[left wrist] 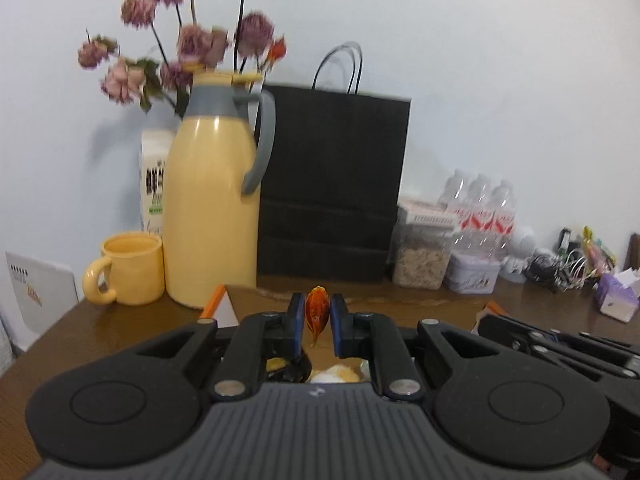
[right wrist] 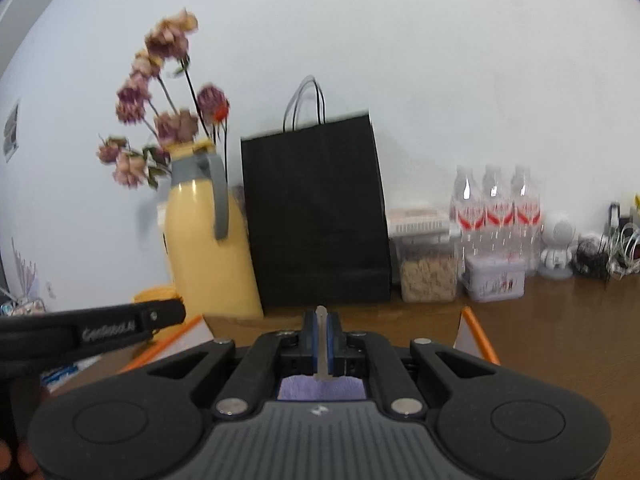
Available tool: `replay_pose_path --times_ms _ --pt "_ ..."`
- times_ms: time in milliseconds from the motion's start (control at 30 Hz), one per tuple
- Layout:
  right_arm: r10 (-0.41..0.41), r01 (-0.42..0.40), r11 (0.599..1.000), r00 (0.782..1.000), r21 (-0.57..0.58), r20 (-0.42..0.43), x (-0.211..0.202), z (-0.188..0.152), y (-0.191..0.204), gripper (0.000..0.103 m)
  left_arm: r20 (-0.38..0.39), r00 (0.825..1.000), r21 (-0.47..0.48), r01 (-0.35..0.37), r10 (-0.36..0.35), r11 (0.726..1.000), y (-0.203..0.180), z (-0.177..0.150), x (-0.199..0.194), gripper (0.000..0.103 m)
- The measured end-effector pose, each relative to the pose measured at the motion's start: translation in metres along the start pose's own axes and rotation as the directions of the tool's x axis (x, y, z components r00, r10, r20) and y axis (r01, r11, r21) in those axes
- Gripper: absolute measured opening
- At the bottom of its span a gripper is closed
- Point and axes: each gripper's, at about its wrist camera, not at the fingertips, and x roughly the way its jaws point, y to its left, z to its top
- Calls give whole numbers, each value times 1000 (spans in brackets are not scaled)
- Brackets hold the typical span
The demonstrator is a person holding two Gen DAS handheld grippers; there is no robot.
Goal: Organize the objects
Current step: 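Drop the orange piece into the box with the left tool while the right tool drops the strip, then move both tools back to the two white caps on the table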
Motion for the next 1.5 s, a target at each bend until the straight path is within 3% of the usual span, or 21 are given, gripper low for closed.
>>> replay_pose_path --times_ms 133,300,367,400,433,467,533,600,633,967,1100,1500 --pt "3 -4 1000 999 -9 -38 7 -7 0 4 -39 999 15 0 1 1000 5 -10 12 14" --pt "-12 11 1000 998 -29 -57 6 -13 2 8 -7 1000 16 -11 11 1000 9 -12 5 15" --pt "-23 21 999 998 -30 -64 5 -15 2 9 10 1000 18 -17 17 1000 10 -12 1 22" --pt "-30 28 999 998 -32 -63 4 -16 2 10 17 1000 17 -22 22 1000 11 -12 0 32" --pt "-36 34 999 997 -32 -63 3 -16 2 18 24 999 16 -30 30 999 11 -12 -1 45" --pt "-37 36 999 997 -29 -61 2 -16 1 25 33 999 14 -36 35 999 12 -11 -3 51" --pt "-52 51 998 998 -25 -47 0 -16 -1 72 51 998 8 -42 41 999 13 -11 -6 74" --pt "-60 60 998 998 -17 -24 -3 -15 -3 97 77 996 -2 -48 48 999 15 -10 -11 94" --pt "-64 64 998 998 -13 -10 -5 -15 -3 99 92 995 -7 -47 48 999 15 -10 -13 101" --pt "-74 74 997 997 -15 -2 -9 -14 -4 102 105 994 -3 -44 44 999 16 -11 -21 103" --pt "-74 75 997 997 -32 2 -16 -16 -2 102 109 994 5 -12 11 1000 19 -16 -29 103" --pt "-45 44 996 999 -80 -10 -57 -33 -3 102 36 999 46 -17 16 999 39 -47 -58 103"
